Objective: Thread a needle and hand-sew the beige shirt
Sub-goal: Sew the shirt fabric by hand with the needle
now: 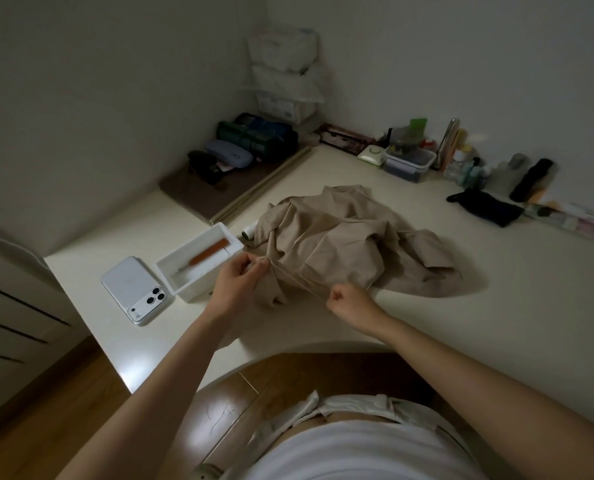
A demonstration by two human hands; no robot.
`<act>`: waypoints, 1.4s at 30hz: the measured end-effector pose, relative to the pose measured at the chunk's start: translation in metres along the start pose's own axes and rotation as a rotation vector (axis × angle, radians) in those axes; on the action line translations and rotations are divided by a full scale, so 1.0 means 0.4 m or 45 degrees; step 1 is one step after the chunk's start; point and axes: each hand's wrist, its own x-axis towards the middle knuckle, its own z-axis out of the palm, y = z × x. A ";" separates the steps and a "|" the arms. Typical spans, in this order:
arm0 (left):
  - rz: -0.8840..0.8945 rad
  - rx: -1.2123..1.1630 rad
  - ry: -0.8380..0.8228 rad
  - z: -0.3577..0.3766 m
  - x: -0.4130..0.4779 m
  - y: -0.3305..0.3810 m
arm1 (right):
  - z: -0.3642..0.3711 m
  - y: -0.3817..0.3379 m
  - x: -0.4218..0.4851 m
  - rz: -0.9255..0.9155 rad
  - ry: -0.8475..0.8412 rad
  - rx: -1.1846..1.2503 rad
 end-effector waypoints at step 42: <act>0.001 0.007 -0.192 0.015 -0.008 0.006 | 0.028 -0.088 -0.005 -0.390 0.182 0.066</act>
